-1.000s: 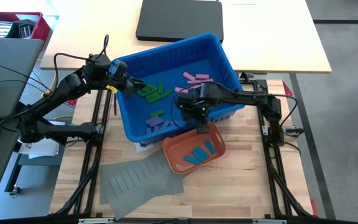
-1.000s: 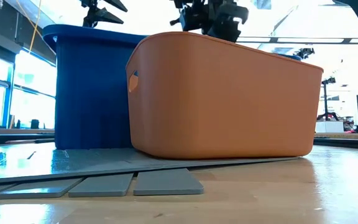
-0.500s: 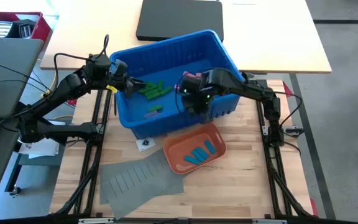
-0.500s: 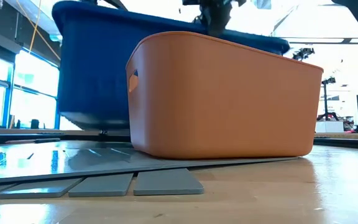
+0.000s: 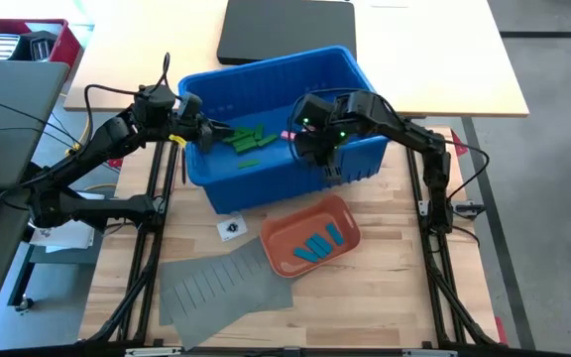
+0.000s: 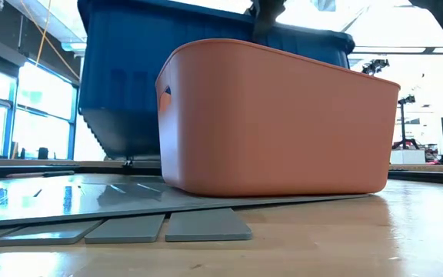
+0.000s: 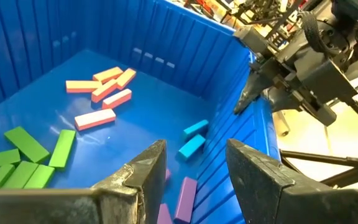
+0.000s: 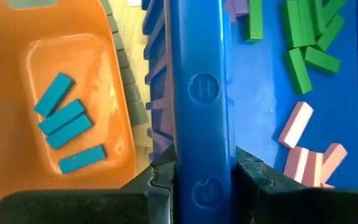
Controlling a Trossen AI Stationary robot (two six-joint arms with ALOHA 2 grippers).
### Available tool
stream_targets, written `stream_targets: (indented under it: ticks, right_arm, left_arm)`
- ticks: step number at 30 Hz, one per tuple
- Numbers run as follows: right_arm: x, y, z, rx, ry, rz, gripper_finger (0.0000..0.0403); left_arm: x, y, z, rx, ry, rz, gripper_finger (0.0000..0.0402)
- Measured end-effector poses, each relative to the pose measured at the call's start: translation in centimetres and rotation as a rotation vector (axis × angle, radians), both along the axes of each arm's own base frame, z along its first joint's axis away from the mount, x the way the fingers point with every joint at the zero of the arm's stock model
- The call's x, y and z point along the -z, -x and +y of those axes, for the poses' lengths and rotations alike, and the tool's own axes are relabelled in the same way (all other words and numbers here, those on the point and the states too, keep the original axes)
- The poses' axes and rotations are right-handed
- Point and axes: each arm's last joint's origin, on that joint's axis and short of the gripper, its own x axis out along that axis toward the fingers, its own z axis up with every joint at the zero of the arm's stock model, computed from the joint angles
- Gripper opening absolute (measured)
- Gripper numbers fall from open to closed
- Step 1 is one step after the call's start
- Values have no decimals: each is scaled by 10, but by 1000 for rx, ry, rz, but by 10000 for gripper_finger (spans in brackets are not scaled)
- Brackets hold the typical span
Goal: Sort blocks
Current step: Adjust the blue bin
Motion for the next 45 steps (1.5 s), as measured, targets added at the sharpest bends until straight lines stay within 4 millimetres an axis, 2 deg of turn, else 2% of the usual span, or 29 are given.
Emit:
stream_targets:
  ticks: [6, 10, 14, 17, 22, 27, 32, 35, 38, 41, 45]
  right_arm:
    - [3, -4, 0, -12, -44, -13, 79]
    - [5, -3, -1, 12, -7, 21, 79]
    - [2, -6, -6, 23, -68, -45, 79]
    - [4, -7, -3, 26, -26, -27, 79]
    - [2, -6, -11, 53, -47, -47, 80]
    - [4, -7, -7, 56, -9, -32, 80]
    - [3, -7, -8, 44, -77, -55, 80]
    - [4, -7, -5, 60, -6, -20, 80]
    - [5, -8, -6, 59, -60, -40, 80]
    - [14, -14, -4, 50, -75, -8, 80]
    - [46, -25, 0, 57, -77, 77, 81]
  left_arm:
    - [0, 0, 0, 0, 1, 0, 158]
    - [0, 0, 0, 0, 1, 0, 158]
    - [0, 0, 0, -1, 1, 0, 158]
    - [0, 0, 0, 4, -9, 4, 158]
    - [0, 0, 0, 6, -14, 6, 158]
    - [0, 0, 0, 6, -14, 6, 158]
    - [0, 0, 0, 6, -15, 7, 158]
    - [0, 0, 0, 6, -15, 7, 158]
    - [0, 0, 0, 6, -15, 7, 158]
    - [0, 0, 0, 7, -20, 9, 158]
    - [0, 0, 0, 7, -21, 9, 158]
